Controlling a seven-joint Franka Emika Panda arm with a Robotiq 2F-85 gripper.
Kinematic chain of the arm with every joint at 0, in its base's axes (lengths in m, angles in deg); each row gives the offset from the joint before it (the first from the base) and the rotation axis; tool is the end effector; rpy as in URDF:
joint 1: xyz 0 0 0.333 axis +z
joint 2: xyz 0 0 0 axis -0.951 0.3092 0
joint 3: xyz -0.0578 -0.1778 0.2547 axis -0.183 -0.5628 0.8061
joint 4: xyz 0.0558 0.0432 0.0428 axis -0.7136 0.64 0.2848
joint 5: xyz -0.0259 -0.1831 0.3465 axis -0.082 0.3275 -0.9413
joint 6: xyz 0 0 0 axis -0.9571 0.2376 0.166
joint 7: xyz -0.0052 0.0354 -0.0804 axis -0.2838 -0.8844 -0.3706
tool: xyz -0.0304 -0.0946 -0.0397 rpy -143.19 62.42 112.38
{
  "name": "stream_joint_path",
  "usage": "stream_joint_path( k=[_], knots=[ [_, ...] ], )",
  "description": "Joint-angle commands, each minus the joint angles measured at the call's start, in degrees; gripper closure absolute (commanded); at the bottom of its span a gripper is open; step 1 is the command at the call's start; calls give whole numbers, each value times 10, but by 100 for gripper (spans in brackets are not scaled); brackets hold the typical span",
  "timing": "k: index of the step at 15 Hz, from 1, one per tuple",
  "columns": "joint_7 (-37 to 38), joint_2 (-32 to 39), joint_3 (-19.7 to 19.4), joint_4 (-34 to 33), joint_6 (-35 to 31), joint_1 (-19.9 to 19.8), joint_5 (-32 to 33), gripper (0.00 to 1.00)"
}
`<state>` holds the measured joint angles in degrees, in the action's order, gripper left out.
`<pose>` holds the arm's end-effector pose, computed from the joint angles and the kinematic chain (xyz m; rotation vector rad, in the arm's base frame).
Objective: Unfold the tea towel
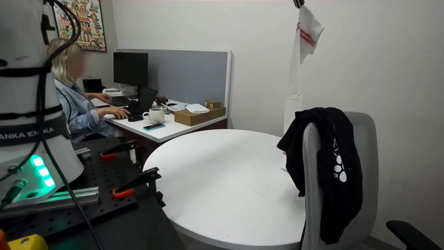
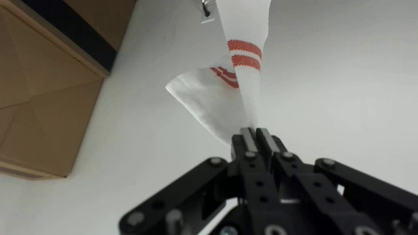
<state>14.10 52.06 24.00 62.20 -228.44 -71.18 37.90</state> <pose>0.6940 -0.0384 0.6133 2.7791 -0.1152 1.1112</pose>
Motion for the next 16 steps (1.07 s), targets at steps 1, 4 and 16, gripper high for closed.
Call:
stream_joint_path(
  k=[1,4,16],
  knots=[
    [-67,-16,49,87,-22,5,-44,92],
    [-125,-21,94,160,-36,10,-88,92],
    [-404,-14,188,243,54,0,-202,92]
  ],
)
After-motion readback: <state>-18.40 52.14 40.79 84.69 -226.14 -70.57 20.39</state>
